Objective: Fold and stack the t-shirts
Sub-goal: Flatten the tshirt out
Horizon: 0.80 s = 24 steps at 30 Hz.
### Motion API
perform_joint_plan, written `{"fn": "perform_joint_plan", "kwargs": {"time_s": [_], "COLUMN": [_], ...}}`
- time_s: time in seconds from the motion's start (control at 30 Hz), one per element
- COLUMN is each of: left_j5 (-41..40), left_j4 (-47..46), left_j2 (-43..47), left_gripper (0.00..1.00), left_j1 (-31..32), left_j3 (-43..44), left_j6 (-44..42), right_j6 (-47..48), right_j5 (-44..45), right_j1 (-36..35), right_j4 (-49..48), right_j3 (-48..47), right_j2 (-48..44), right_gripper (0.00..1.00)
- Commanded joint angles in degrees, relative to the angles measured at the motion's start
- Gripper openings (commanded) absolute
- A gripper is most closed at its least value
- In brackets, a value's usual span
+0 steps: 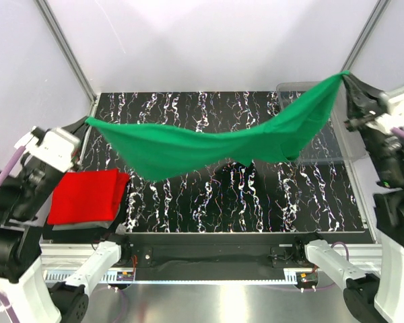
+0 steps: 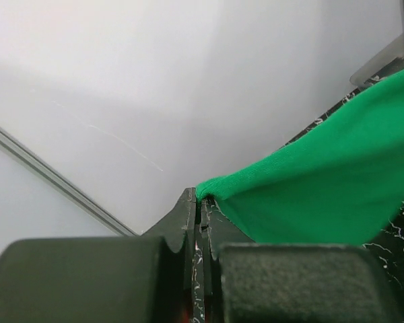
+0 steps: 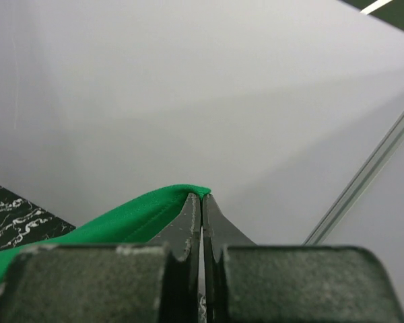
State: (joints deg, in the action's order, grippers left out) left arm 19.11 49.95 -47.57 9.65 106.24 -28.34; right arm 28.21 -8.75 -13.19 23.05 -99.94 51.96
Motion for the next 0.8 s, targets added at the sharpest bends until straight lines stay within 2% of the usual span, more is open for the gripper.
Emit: {"fn": "perform_joint_plan", "kwargs": {"time_s": [0.0, 0.13, 0.27, 0.37, 0.53, 0.67, 0.77], "left_j5": [4.96, 5.58, 3.57, 0.85, -3.81, -7.24, -10.23], "left_j4": [-1.26, -1.26, -1.09, -0.56, 0.58, -1.68, -5.98], "left_j2": [1.51, 1.52, 0.55, 0.2, -2.52, -9.7, -17.43], "left_gripper": [0.0, 0.0, 0.0, 0.0, 0.0, 0.0, 0.0], "left_j1": [-2.7, -4.55, -5.17, -5.17, -5.17, -5.17, -5.17], "left_j3": [0.37, 3.97, 4.16, -0.84, -16.12, -28.85, -33.8], "left_j6": [2.67, 3.46, 2.24, 1.01, -2.24, -5.94, -7.69], "right_j6": [-1.31, -0.43, 0.53, 1.67, 5.09, 7.65, 8.09], "right_j5": [-0.91, -1.26, -0.83, 0.49, 5.05, 5.24, 5.24], "right_j1": [-0.35, -0.35, -0.34, -0.34, -0.43, -0.35, -0.26], "right_j4": [1.03, 1.47, 1.04, -0.28, -6.51, -14.14, -18.2], "right_j3": [-5.08, -10.26, -10.37, -6.16, 6.47, 17.48, 24.96], "right_j2": [-0.28, 0.67, 2.52, 3.49, 7.18, 13.49, 18.77], "right_gripper": [0.0, 0.0, 0.0, 0.0, 0.0, 0.0, 0.0]}}
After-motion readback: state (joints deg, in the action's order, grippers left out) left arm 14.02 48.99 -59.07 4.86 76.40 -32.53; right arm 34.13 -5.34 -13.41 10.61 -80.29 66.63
